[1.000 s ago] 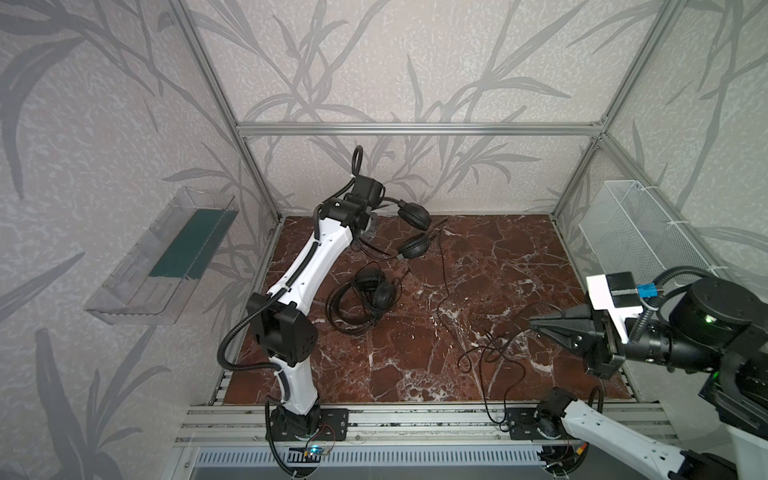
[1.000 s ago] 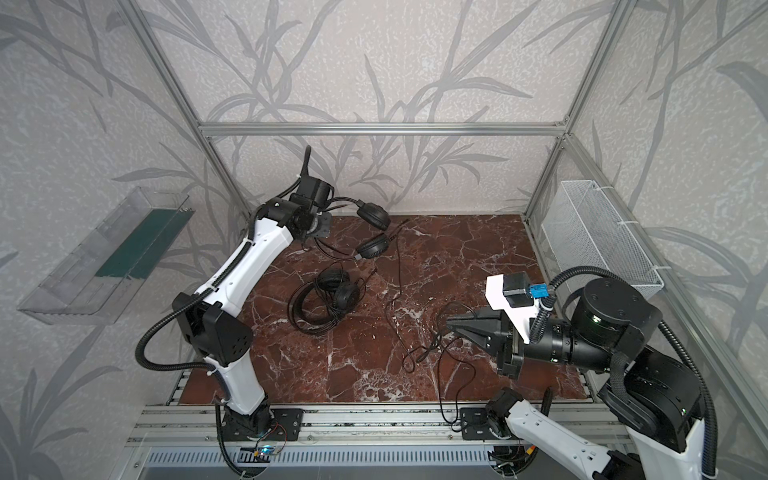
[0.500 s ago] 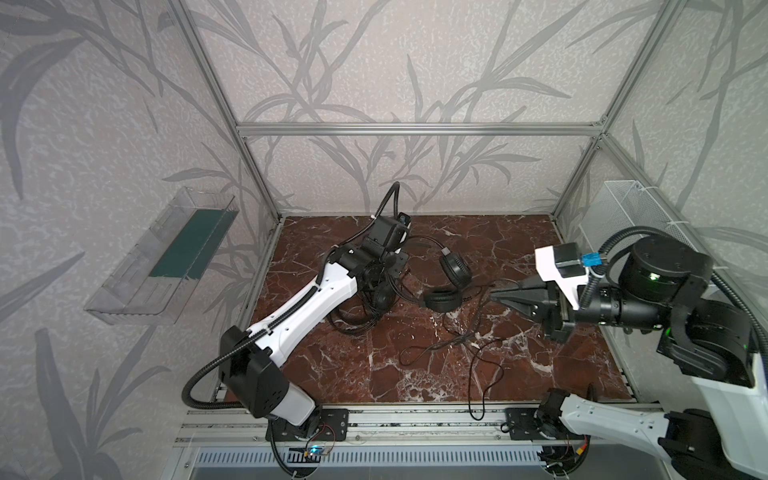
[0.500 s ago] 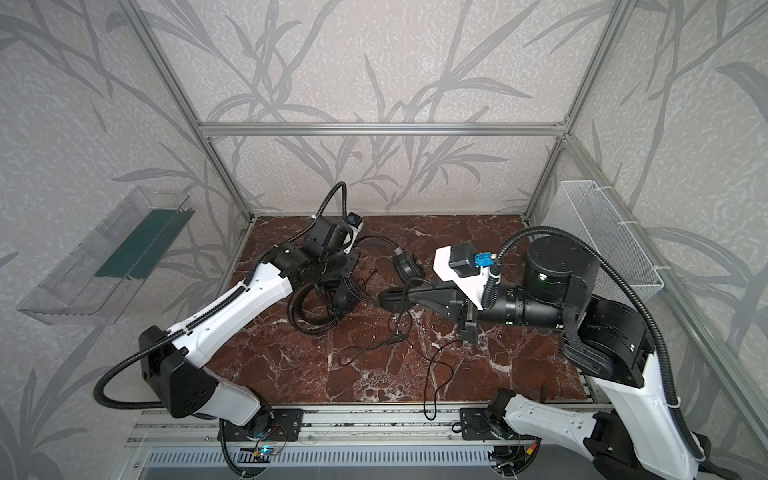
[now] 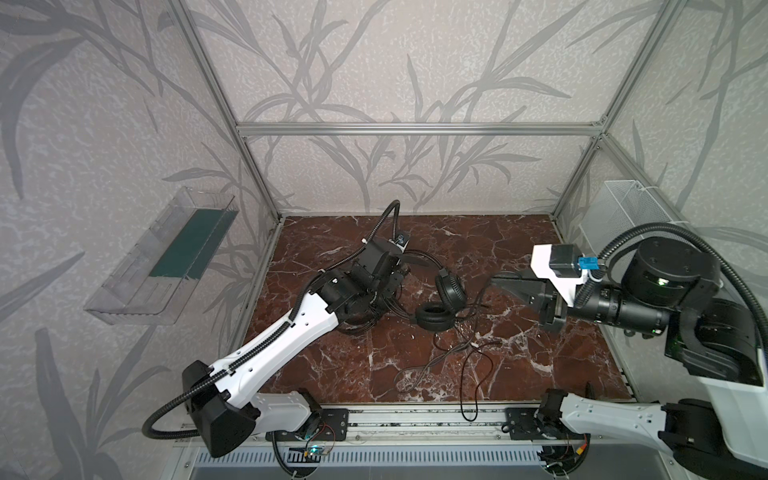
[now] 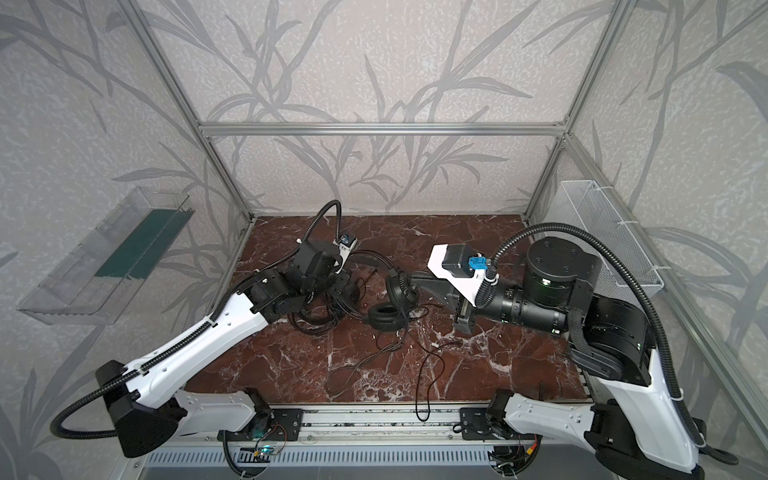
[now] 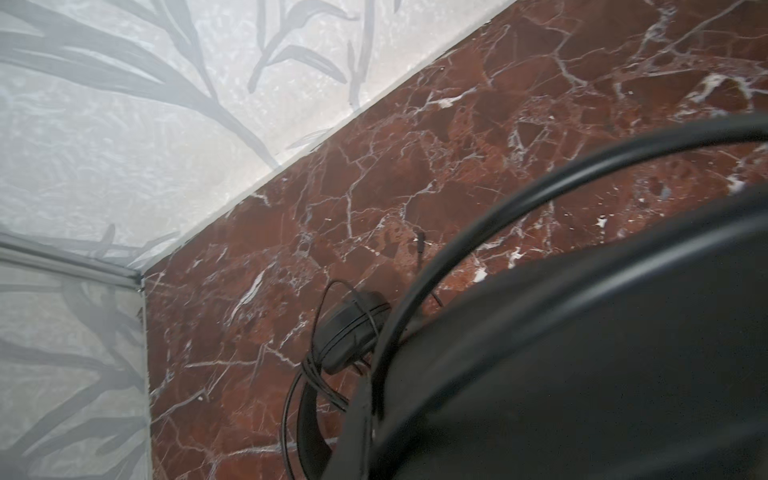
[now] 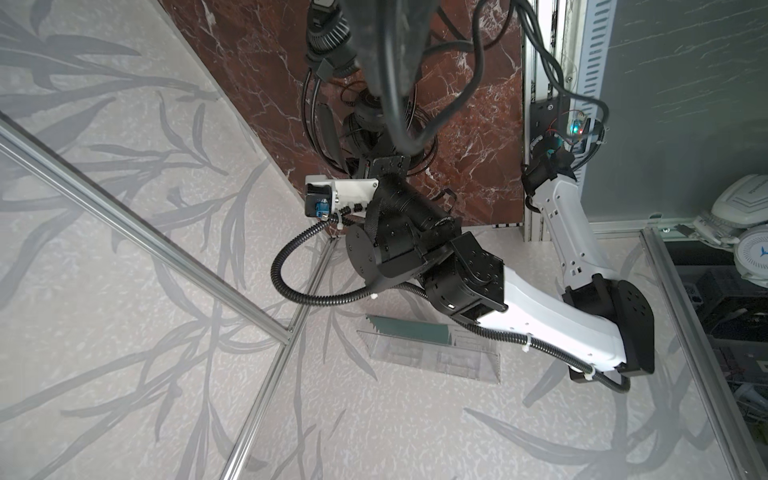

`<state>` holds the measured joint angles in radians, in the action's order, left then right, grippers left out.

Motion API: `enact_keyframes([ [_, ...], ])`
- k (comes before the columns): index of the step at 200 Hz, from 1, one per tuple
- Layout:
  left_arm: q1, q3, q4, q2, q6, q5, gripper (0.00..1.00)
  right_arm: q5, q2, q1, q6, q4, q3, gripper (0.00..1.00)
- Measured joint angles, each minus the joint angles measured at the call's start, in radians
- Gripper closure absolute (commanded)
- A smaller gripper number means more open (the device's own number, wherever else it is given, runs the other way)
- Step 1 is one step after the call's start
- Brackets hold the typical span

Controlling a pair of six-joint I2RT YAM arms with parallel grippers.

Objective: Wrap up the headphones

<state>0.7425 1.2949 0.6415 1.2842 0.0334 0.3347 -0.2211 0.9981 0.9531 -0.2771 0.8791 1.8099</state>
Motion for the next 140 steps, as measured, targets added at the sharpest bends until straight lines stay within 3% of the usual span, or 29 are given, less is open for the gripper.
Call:
enact_keyframes([
  [39, 0.015, -0.077, -0.003, -0.057, -0.001, 0.015, 1.00, -0.006, -0.039, 0.001, -0.006, -0.026, 0.019, 1.00],
  [66, 0.043, -0.143, 0.009, -0.147, 0.013, -0.003, 1.00, 0.060, -0.030, 0.002, -0.048, -0.047, 0.020, 1.00],
  [100, 0.082, -0.201, 0.013, -0.276, 0.027, -0.059, 1.00, 0.171, 0.023, 0.002, -0.111, -0.069, 0.023, 1.00],
  [140, 0.140, -0.257, 0.048, -0.344, 0.034, -0.133, 1.00, 0.217, 0.129, 0.003, -0.162, -0.100, 0.098, 1.00],
])
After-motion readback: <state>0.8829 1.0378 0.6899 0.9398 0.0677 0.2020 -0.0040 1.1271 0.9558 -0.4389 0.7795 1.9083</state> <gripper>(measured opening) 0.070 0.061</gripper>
